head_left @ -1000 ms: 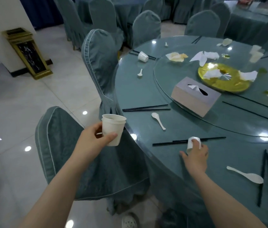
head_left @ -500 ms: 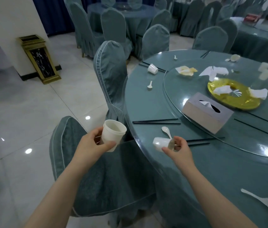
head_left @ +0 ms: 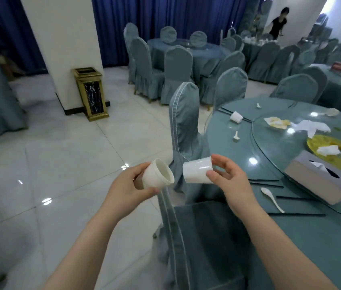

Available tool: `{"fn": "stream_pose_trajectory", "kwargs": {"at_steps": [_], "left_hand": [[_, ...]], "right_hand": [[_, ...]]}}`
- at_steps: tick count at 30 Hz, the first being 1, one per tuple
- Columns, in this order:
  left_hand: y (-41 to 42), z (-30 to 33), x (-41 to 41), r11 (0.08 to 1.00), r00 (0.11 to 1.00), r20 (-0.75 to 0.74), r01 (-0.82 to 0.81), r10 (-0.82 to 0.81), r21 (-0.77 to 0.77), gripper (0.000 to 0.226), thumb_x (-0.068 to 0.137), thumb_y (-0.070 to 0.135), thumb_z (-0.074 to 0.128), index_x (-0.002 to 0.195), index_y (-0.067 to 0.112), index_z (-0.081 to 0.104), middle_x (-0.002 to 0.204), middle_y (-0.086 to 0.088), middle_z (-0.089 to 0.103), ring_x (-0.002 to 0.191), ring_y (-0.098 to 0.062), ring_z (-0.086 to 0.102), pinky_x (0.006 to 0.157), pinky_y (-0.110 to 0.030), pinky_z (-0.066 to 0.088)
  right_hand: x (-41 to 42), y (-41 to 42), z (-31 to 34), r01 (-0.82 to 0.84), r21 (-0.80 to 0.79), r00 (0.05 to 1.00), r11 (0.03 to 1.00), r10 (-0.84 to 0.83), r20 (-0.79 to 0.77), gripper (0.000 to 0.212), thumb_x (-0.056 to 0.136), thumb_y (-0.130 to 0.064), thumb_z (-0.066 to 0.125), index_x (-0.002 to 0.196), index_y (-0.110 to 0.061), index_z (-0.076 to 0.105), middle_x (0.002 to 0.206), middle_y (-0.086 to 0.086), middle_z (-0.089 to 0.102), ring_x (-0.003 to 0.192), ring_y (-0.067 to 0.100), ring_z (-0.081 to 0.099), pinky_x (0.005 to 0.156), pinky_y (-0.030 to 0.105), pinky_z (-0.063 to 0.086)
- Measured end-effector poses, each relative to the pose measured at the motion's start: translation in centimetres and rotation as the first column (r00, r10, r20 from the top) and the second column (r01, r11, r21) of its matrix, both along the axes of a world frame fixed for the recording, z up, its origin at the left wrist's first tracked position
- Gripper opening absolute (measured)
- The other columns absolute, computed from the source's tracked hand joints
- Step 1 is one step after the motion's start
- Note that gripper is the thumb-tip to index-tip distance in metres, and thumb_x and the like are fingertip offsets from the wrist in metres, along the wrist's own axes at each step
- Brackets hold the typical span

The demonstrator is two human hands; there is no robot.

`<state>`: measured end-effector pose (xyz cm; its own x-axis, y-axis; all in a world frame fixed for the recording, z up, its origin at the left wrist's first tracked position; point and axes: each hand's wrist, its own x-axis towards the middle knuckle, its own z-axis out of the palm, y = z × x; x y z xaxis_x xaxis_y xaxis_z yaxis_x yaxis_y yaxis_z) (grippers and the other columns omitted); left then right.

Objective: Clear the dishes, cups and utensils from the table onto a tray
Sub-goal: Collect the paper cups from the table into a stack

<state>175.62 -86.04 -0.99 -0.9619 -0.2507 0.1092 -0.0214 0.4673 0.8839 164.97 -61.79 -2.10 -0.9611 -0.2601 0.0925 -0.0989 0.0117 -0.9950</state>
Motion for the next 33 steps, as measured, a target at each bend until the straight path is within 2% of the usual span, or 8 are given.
{"fn": "stream_pose_trajectory", "kwargs": {"at_steps": [5, 9, 14, 20, 23, 26, 30, 33], "left_hand": [[-6.8, 0.1, 1.5, 0.996, 1.000, 0.027, -0.010, 0.012, -0.091, 0.060, 0.066, 0.031, 0.083, 0.099, 0.067, 0.047, 0.101, 0.026, 0.053, 0.092, 0.012, 0.050, 0.071, -0.005, 0.034], [-10.7, -0.1, 1.3, 0.992, 0.999, 0.036, 0.013, -0.009, -0.129, 0.060, 0.066, 0.036, 0.082, 0.097, 0.071, 0.045, 0.099, 0.022, 0.051, 0.092, 0.004, 0.052, 0.071, -0.010, 0.035], [-14.6, -0.8, -1.5, 0.981, 0.994, 0.090, 0.070, -0.055, -0.179, 0.066, 0.066, 0.034, 0.082, 0.125, 0.046, 0.054, 0.102, 0.017, 0.051, 0.092, 0.001, 0.051, 0.073, -0.010, 0.037], [-21.6, -2.0, -7.6, 0.974, 0.992, 0.115, 0.071, -0.046, -0.217, 0.063, 0.065, 0.039, 0.081, 0.122, 0.048, 0.056, 0.099, 0.018, 0.051, 0.090, 0.004, 0.051, 0.073, -0.012, 0.038], [-25.4, -2.5, -12.8, 0.972, 0.991, 0.123, 0.073, -0.046, -0.224, 0.062, 0.063, 0.042, 0.081, 0.119, 0.048, 0.057, 0.100, 0.017, 0.054, 0.092, 0.003, 0.053, 0.077, -0.015, 0.042], [-28.8, -2.6, -18.2, 0.976, 0.992, 0.124, 0.048, -0.022, -0.212, 0.059, 0.064, 0.040, 0.081, 0.118, 0.046, 0.058, 0.101, 0.020, 0.055, 0.095, 0.007, 0.051, 0.075, -0.010, 0.038], [-33.5, -2.0, -25.1, 0.986, 0.994, 0.107, 0.004, 0.014, -0.166, 0.055, 0.066, 0.038, 0.081, 0.115, 0.045, 0.058, 0.105, 0.021, 0.056, 0.097, 0.007, 0.051, 0.075, -0.010, 0.037], [-36.7, -1.2, -30.3, 0.995, 0.997, 0.071, -0.008, 0.016, -0.102, 0.049, 0.068, 0.034, 0.080, 0.102, 0.055, 0.052, 0.105, 0.023, 0.057, 0.093, 0.008, 0.052, 0.073, -0.012, 0.040]], "right_hand": [[2.3, -9.2, 1.4, -0.138, 0.002, 0.990, 0.990, 0.138, -0.003, 0.044, 0.081, -0.010, 0.072, 0.114, -0.037, 0.062, 0.111, -0.013, 0.068, 0.102, 0.004, 0.064, 0.077, 0.017, 0.052], [2.4, -14.4, 1.9, -0.241, 0.068, 0.970, 0.968, 0.239, 0.032, 0.049, 0.079, -0.013, 0.074, 0.121, -0.033, 0.058, 0.117, -0.010, 0.066, 0.103, 0.004, 0.064, 0.081, 0.018, 0.053], [-0.1, -19.7, 1.3, -0.413, 0.178, 0.910, 0.893, 0.395, 0.130, 0.051, 0.076, -0.013, 0.077, 0.117, -0.039, 0.059, 0.115, -0.012, 0.067, 0.106, 0.002, 0.062, 0.081, 0.018, 0.053], [-6.7, -27.1, -0.5, -0.493, 0.151, 0.867, 0.857, 0.467, 0.175, 0.055, 0.069, -0.027, 0.078, 0.120, -0.037, 0.060, 0.115, -0.009, 0.068, 0.107, 0.008, 0.063, 0.084, 0.021, 0.052], [-11.8, -30.9, -1.7, -0.483, 0.093, 0.866, 0.871, 0.458, 0.201, 0.046, 0.077, -0.028, 0.071, 0.121, -0.034, 0.059, 0.111, -0.008, 0.071, 0.104, 0.007, 0.065, 0.079, 0.015, 0.050], [-17.6, -34.0, -2.9, -0.421, 0.001, 0.876, 0.907, 0.406, 0.259, 0.027, 0.093, -0.015, 0.058, 0.119, -0.024, 0.061, 0.118, -0.001, 0.068, 0.111, 0.018, 0.063, 0.093, 0.030, 0.051], [-24.9, -36.5, -3.2, -0.239, 0.035, 0.937, 0.970, 0.221, 0.270, 0.022, 0.096, -0.014, 0.053, 0.114, -0.021, 0.062, 0.116, -0.002, 0.067, 0.109, 0.018, 0.063, 0.093, 0.032, 0.052], [-29.5, -37.2, -3.3, -0.101, 0.050, 0.949, 0.994, 0.081, 0.306, 0.020, 0.095, -0.015, 0.055, 0.112, -0.019, 0.064, 0.112, 0.002, 0.070, 0.105, 0.018, 0.066, 0.094, 0.035, 0.051]]}}
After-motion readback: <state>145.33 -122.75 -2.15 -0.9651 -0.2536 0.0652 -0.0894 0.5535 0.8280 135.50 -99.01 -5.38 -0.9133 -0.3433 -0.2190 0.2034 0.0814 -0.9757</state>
